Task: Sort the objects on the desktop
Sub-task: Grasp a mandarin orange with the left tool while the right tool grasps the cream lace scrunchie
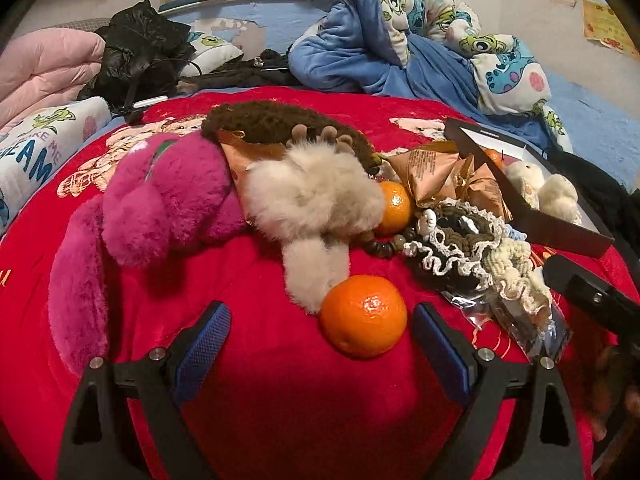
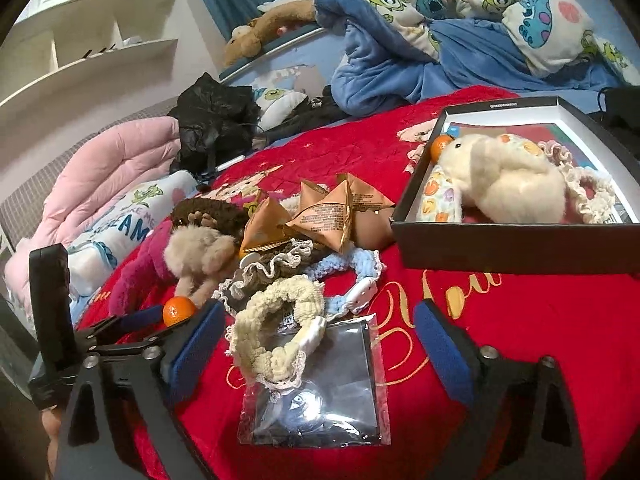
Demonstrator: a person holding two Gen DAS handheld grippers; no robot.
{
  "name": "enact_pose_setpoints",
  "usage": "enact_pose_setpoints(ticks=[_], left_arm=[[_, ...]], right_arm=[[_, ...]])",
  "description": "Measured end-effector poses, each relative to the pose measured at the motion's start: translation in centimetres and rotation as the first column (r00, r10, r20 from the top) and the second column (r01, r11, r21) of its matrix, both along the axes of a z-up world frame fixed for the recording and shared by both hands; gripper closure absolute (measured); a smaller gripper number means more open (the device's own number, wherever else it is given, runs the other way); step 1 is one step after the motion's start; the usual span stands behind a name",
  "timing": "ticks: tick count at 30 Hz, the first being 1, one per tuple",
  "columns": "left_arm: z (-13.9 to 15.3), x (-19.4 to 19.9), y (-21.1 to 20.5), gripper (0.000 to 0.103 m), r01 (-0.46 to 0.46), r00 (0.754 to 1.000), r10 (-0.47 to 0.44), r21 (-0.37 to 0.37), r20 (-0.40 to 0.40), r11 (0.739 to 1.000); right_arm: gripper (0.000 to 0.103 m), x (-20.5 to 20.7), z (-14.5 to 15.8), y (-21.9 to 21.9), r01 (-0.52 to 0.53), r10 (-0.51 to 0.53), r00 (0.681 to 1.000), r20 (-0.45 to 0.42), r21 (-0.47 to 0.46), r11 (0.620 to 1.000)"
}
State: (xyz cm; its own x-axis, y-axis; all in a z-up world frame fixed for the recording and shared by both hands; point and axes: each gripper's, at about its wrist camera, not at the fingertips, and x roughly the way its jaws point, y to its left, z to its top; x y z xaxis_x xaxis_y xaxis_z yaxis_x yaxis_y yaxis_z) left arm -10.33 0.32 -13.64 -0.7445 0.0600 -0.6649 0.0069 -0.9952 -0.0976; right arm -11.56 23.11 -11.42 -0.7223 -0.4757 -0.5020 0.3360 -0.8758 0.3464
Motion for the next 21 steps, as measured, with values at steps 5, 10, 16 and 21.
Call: enact_pose_setpoints(ticks=[5,10,16,21], left_arm=[[-0.5,-0.5,0.3,0.010,0.015,0.999,-0.015,-0.012,0.036,1.000],[-0.8,-0.5,1.3,0.009,0.028,0.999,-0.025,-0.065,0.043,0.998],[-0.7,-0.1,0.9,0.014,0.047,0.999,-0.046,-0.037,0.030,0.998],[-0.4,0.6,0.8,0.045,0.097,0.995,-0.096,0.006,-0.012,0.995]], right_arm=[[0.041,-0.2,-0.1,-1.1,-0.023,0.022,1.000,0.007,0.047,0.999],[0.077,0.0,-0.2,-1.9,-0.053,0.053,0.999,-0.002,0.075,0.996],[0.086,0.4,-0.2,-2.6,-0.075,0.077,0.997,-0.017,0.107,0.991],[0.086,0.4,-0.3,-2.6,-0.080,0.082,0.997,-0.013,0.105,0.991]])
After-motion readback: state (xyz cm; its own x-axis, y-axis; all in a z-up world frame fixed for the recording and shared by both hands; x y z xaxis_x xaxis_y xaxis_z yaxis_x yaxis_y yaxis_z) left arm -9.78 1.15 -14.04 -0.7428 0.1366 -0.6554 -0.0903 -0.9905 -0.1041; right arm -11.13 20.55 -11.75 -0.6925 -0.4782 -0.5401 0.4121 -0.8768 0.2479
